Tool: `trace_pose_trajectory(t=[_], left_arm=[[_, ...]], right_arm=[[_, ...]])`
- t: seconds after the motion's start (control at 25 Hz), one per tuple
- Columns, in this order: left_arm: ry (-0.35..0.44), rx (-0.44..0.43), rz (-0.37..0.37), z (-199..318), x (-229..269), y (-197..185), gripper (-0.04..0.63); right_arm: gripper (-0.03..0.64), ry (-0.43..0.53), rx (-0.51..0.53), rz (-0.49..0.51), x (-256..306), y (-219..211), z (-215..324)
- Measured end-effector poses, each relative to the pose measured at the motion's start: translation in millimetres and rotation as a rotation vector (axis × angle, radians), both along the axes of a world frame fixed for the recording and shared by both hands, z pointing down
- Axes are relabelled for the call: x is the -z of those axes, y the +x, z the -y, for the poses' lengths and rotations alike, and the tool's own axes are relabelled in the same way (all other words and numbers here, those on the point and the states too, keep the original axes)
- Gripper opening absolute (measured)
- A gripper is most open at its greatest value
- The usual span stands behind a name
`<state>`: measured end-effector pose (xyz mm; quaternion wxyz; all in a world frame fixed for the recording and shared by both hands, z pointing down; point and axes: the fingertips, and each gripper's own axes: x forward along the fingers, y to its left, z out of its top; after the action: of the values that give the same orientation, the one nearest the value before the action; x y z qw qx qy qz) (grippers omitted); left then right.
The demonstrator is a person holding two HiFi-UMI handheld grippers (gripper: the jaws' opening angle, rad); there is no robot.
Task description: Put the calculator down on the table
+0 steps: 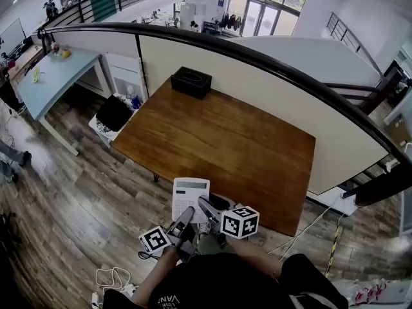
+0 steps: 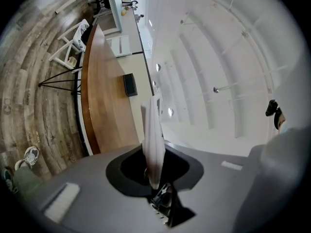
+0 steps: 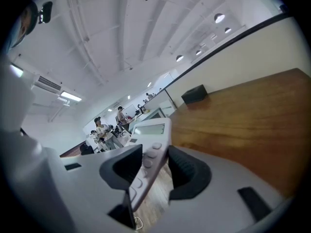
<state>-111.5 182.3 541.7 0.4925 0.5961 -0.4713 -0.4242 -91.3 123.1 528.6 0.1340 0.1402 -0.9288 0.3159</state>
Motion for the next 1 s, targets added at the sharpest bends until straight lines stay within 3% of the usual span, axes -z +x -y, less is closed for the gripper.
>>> trace_pose_trajectory(t=[1.0], left_arm=[[-0.038, -0.229, 0.027, 198, -13, 1, 0.067]], right_arm=[[0.173, -0.017, -0.221, 0.006, -12, 15, 193]])
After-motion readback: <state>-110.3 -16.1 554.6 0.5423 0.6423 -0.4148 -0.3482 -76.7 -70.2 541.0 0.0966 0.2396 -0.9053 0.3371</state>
